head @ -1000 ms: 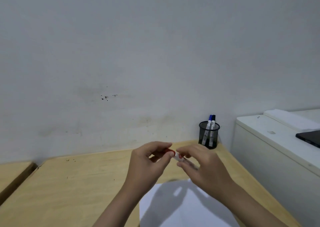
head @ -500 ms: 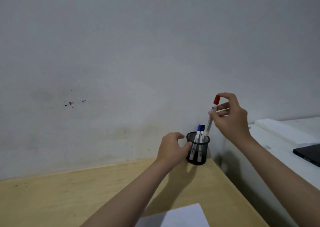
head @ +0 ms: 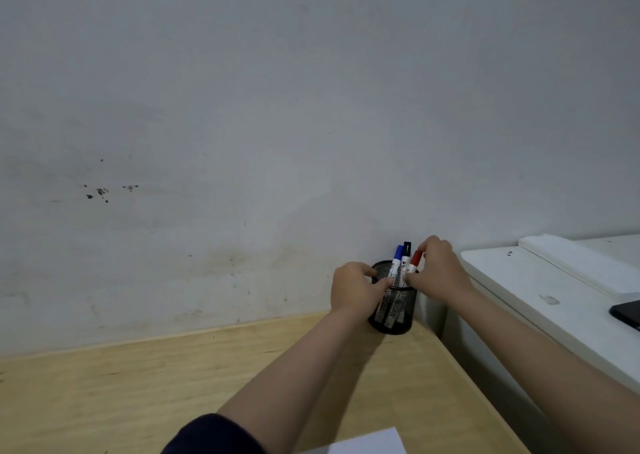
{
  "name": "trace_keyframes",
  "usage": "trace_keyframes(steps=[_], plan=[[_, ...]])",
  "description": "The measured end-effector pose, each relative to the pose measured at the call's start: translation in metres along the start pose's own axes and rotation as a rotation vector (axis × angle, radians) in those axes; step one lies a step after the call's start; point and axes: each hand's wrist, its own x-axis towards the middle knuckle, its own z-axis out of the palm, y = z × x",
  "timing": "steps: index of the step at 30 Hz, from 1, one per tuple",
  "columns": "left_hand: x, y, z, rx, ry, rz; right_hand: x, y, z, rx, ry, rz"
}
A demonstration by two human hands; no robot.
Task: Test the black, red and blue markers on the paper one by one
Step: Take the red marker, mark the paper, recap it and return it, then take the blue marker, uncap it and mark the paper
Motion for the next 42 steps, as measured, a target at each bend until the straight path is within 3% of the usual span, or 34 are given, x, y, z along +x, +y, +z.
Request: trace_keyframes(steps=[6,19,24,29,32,35,39,42], plan=[[0.000,-0.004,0.002,-0.004,0.007,0.023,0.007,-0.004,0.004,-0.169,0.063,-0.180],[-0.002,-0.007,0.003,-0.016,0.040,0.074,0.011,-0.010,0.012,-0.344,0.177,-0.177],[-0.002,-0.008,0.004,-0.023,0.051,0.058,0.008,-0.010,0.003,-0.135,0.271,-0.198],[-0.003,-0.005,0.004,-0.026,0.059,0.022,0.000,-0.014,-0.007,0.309,0.152,-0.153],[-0.007,0.001,-0.001,-0.039,0.037,-0.036,-0.011,-0.022,-0.014,0.468,0.223,-0.149],[-0.018,0.016,-0.014,-0.208,0.014,-0.132,-0.035,-0.035,-0.033,0.526,0.346,-0.304],[-0.054,0.047,-0.051,-0.764,-0.314,-0.456,-0.094,-0.053,-0.059,0.504,0.411,-0.513],[-0.086,0.055,-0.081,-0.922,-0.420,-0.506,-0.144,-0.064,-0.063,0.495,0.398,-0.610]])
